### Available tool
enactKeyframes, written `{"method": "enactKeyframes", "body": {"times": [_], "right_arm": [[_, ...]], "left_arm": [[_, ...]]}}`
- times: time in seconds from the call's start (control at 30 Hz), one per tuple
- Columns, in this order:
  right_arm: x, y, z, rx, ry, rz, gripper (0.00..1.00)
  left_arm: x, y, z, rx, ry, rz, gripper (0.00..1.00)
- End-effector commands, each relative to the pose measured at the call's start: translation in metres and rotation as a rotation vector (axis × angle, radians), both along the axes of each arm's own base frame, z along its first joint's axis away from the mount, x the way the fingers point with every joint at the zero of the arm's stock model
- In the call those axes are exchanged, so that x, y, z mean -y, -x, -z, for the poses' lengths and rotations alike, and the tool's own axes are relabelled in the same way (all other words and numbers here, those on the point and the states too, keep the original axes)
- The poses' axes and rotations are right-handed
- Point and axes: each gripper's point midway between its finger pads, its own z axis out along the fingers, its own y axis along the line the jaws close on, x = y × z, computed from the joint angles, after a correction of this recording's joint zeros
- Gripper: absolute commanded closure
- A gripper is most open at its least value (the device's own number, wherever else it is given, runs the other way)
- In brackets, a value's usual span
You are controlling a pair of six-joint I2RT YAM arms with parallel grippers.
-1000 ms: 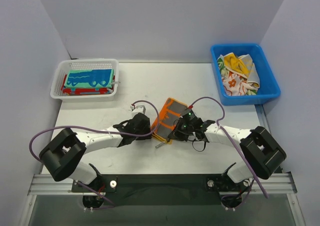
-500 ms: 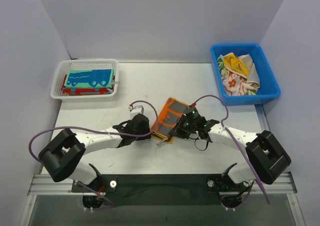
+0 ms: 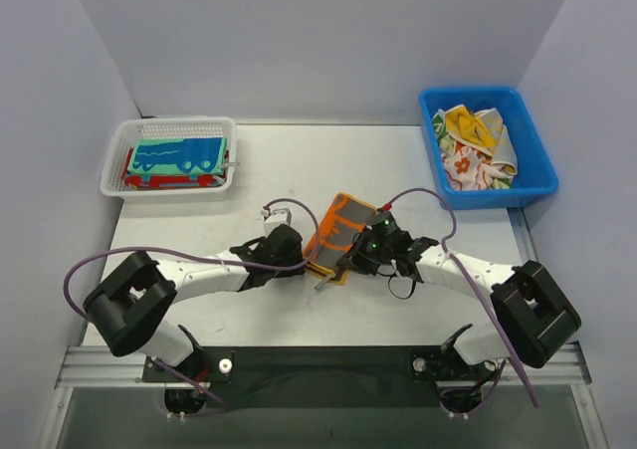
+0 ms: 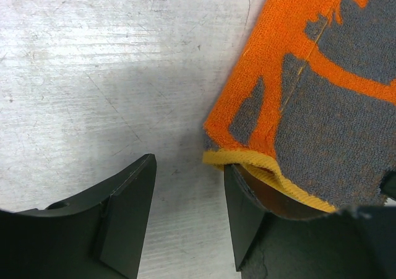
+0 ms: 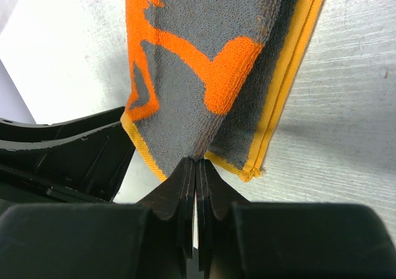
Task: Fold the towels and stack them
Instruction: Smooth out wrinkles on the folded towel
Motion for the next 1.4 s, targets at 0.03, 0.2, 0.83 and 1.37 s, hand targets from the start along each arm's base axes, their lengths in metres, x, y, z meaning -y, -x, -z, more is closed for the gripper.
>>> {"method": "enactKeyframes", "body": {"times": [0.03, 0.2, 0.83, 1.37], "right_arm": [[0.001, 0.001, -0.005, 0.006, -0.006, -0.004, 1.00], [0.001, 0.000, -0.009, 0.016, -0.011, -0.007, 1.00], [0.021, 0.019, 0.004, -0.016, 0.067, -0.067, 1.00], [0.024, 0.037, 0.053, -0.180, 0.150, -0.132, 0.94]], "left_arm": [[0.000, 0.012, 0.018, -0.060, -0.041, 0.019, 0.42], [-0.010, 0.014, 0.029, -0.098, -0.094, -0.030, 0.47], [-0.012, 0.012, 0.029, -0.093, -0.108, -0.040, 0.69], [-0.016, 0.008, -0.006, -0.022, -0.096, -0.020, 0.50]]}}
